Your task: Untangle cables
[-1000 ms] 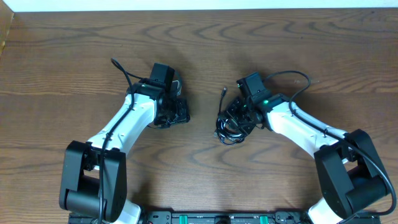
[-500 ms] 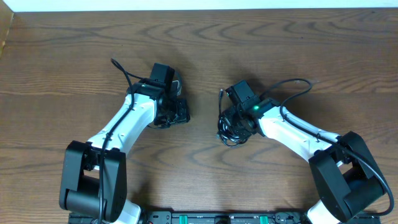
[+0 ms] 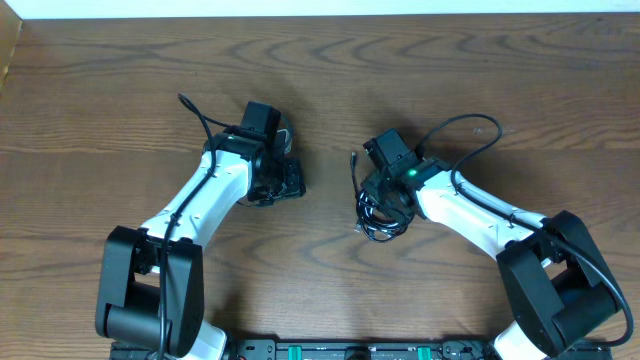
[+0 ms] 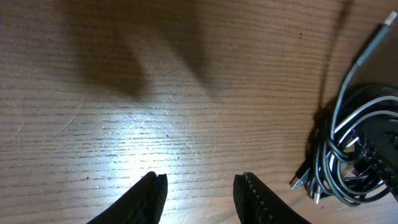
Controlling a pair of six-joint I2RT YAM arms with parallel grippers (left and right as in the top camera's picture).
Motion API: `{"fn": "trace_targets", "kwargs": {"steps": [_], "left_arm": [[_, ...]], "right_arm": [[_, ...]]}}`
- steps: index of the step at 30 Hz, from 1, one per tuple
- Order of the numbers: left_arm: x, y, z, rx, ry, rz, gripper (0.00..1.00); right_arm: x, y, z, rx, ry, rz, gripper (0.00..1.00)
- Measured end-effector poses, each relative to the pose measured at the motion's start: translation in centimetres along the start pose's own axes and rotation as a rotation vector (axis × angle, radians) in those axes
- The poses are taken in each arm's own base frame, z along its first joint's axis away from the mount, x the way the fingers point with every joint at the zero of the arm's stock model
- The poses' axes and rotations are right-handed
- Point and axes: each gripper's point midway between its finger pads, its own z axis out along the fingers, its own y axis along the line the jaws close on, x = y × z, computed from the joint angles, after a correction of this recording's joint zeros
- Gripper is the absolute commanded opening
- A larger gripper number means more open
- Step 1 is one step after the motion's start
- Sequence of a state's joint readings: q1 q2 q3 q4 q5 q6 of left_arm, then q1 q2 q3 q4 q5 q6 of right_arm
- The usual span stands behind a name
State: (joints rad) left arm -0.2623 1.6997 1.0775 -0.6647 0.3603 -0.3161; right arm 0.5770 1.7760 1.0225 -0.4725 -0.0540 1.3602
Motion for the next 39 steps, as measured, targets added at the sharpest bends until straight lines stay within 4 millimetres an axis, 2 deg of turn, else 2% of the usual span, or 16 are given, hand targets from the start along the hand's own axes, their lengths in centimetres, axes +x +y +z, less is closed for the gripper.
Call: {"fn": "trace_targets", "kwargs": {"steps": [1, 6, 10, 13, 15, 19, 22, 26, 29, 31, 39], "left_arm": [[0.0, 0.0, 0.0, 0.000, 0.000, 0.000, 0.41], [0.0, 0.0, 0.0, 0.000, 0.000, 0.000, 0.41], [0.0, 0.0, 0.0, 0.000, 0.000, 0.000, 0.41], [0.0, 0.0, 0.0, 0.000, 0.000, 0.000, 0.41], [0.0, 0.0, 0.0, 0.000, 0.000, 0.000, 0.41], [0.0, 0.0, 0.0, 0.000, 0.000, 0.000, 0.41], [0.0, 0.0, 0.0, 0.000, 0.000, 0.000, 0.41], [0.0, 0.0, 0.0, 0.000, 0.000, 0.000, 0.41], [0.0, 0.0, 0.0, 0.000, 0.000, 0.000, 0.41], [0.0, 0.0, 0.0, 0.000, -0.001, 0.000, 0.42], [0.0, 0.0, 0.0, 0.000, -0.001, 0.000, 0.41]], "right_arm": [[0.2, 0.5, 0.0, -0.022, 0.017, -0.004, 0.34], [0.7, 2.3, -0.3, -0.116, 0.117, 0.007, 0.36], [1.1, 2.6, -0.6, -0.141, 0.188, 0.025, 0.36], [1.1, 2.7, -0.8, -0.152, 0.212, 0.022, 0.30], [1.0, 2.7, -0.8, -0.155, 0.213, 0.002, 0.30], [1.4, 2.1, -0.7, -0.135, 0.218, -0.031, 0.36], [2.2, 1.3, -0.7, -0.094, 0.233, -0.032, 0.49], [3.4, 0.4, -0.6, -0.047, 0.254, -0.017, 0.51], [3.8, 0.3, -0.6, -0.034, 0.249, 0.004, 0.47], [3.7, 0.2, -0.5, -0.025, 0.230, 0.022, 0.42], [2.4, -0.5, -0.2, 0.017, 0.135, 0.071, 0.11]]}}
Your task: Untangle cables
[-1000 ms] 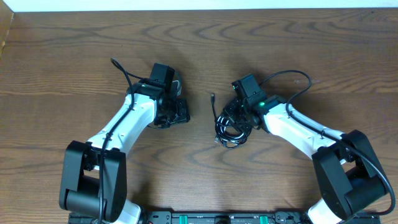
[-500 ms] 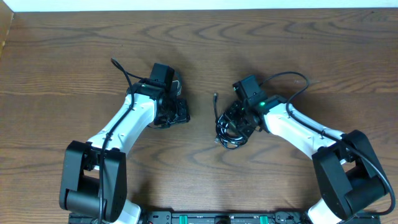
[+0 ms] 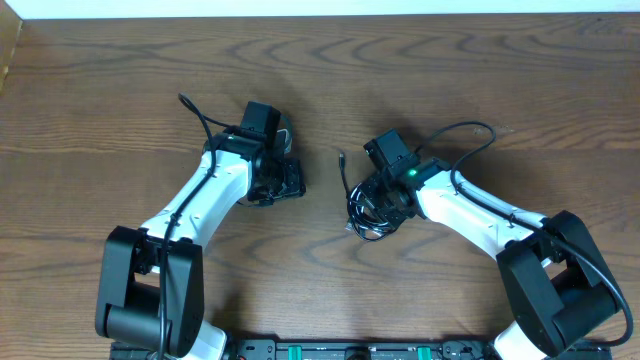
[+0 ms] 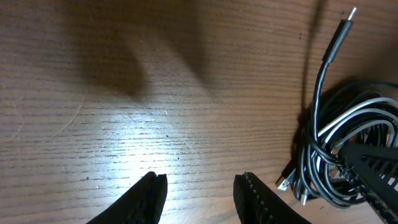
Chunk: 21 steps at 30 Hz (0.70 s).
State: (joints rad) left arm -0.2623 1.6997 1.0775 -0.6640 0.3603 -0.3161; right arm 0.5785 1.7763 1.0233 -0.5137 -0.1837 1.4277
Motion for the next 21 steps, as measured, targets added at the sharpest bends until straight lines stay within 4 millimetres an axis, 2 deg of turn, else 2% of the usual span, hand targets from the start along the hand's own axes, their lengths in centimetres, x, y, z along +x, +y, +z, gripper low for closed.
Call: {"fn": "trace_targets", "kwargs": {"steps": [4, 14, 21], "left_arm": [[0.0, 0.0, 0.0, 0.000, 0.000, 0.000, 0.41], [0.0, 0.0, 0.0, 0.000, 0.000, 0.000, 0.42], [0.0, 0.0, 0.0, 0.000, 0.000, 0.000, 0.42]], "right_arm": [[-0.7, -0.1, 0.0, 0.006, -0.039, -0.025, 0.08], [-1.2, 0.0, 0.0, 0.008, -0.071, -0.088, 0.29], [-0.9, 0.0, 0.0, 0.005, -0.054, -0.090, 0.30]]}}
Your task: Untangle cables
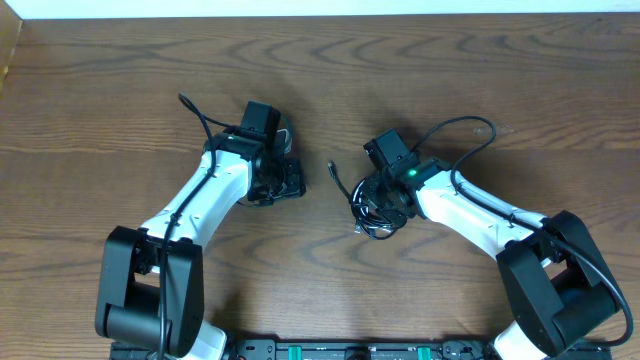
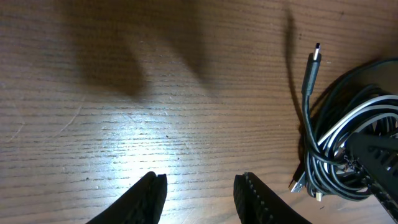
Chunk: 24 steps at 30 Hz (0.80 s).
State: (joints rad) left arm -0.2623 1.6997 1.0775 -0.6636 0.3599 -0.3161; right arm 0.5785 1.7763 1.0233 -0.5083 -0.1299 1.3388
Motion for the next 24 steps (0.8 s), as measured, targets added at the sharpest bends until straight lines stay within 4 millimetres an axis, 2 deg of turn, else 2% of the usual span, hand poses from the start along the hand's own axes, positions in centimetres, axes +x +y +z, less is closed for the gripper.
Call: {"fn": "trace_targets", "kwargs": {"steps": [10, 18, 24], "left_arm": [[0.00, 0.00, 0.00, 0.000, 0.000, 0.000, 0.42], [0.00, 0.00, 0.00, 0.000, 0.000, 0.000, 0.42], [-0.01, 0.00, 0.00, 0.000, 0.000, 0.000, 0.42]], "right_arm": [[0.12, 0.03, 0.00, -0.002, 0.007, 0.013, 0.28], [0.42, 0.08, 0.03, -0.001, 0.010, 0.010, 0.21], [0.71, 0.14, 0.08, 0.000, 0.007, -0.001, 0.22]]}}
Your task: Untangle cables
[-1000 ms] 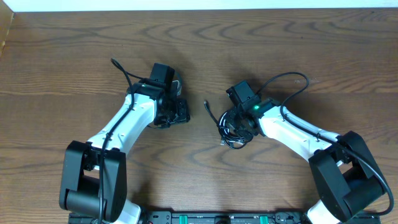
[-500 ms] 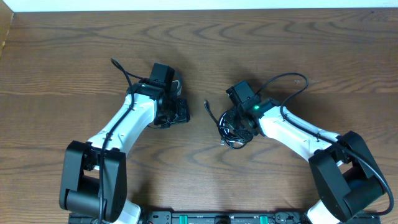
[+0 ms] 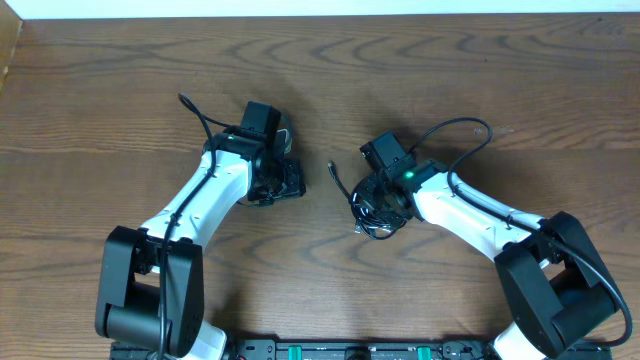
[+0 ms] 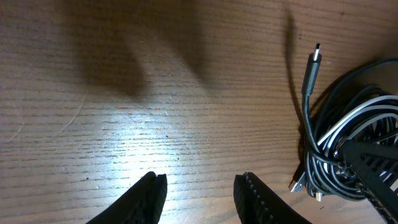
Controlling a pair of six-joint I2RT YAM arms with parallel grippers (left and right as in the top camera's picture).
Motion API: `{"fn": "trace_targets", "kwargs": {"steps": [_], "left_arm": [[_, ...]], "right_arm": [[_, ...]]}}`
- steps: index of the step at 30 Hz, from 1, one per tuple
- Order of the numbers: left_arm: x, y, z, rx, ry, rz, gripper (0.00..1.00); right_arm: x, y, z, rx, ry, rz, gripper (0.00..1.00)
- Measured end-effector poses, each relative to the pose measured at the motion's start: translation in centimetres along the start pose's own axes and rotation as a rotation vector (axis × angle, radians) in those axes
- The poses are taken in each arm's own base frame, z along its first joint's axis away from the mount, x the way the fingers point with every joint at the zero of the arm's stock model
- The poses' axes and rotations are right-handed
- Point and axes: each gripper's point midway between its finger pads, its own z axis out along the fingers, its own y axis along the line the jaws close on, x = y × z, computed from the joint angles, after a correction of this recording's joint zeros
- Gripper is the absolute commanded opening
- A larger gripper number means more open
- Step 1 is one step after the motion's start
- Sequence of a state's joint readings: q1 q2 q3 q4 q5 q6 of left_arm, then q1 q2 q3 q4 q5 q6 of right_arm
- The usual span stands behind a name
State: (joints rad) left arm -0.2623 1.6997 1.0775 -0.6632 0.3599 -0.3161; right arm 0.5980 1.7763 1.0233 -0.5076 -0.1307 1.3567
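Observation:
A tangled bundle of black and white cables (image 3: 372,215) lies on the wooden table, right of centre. In the left wrist view the bundle (image 4: 348,155) fills the right edge. One black plug end (image 4: 314,59) sticks up and out of it, free on the wood (image 3: 332,168). My right gripper (image 3: 385,200) sits down in the bundle, shut on its strands; one dark ribbed finger (image 4: 373,163) shows among them. My left gripper (image 4: 199,186) stands open over bare wood to the left of the bundle (image 3: 288,182), with nothing between its fingers.
The wooden table (image 3: 320,60) stretches on all sides. A thin black lead loops from the right arm (image 3: 470,125) and another from the left arm (image 3: 190,105). A pale wall strip runs along the far edge.
Almost nothing has changed. My right gripper has shifted very slightly left on the bundle; the plug end and the left gripper stay where they were.
First the bundle lay a little farther right, with its plug end pointing up near my right wrist. Then my right gripper and the bundle were lower and farther left. After that the plug end lay well left of the bundle, where it remains; my left gripper stayed open and still.

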Motion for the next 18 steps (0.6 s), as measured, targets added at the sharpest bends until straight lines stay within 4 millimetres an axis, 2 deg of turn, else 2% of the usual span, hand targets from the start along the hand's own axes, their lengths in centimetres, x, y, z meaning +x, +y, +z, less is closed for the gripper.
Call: {"fn": "trace_targets", "kwargs": {"steps": [3, 6, 13, 18], "left_arm": [[0.0, 0.0, 0.0, 0.000, 0.000, 0.000, 0.42], [0.0, 0.0, 0.0, 0.000, 0.000, 0.000, 0.42], [0.0, 0.0, 0.0, 0.000, 0.000, 0.000, 0.42], [0.0, 0.0, 0.0, 0.000, -0.001, 0.000, 0.42]], "right_arm": [[0.0, 0.0, 0.0, 0.000, -0.001, 0.001, 0.17], [-0.2, 0.0, 0.0, -0.001, -0.010, 0.003, 0.01], [-0.4, 0.2, 0.0, -0.007, -0.021, 0.002, 0.01], [-0.6, 1.1, -0.2, -0.044, -0.021, -0.100, 0.01]]}}
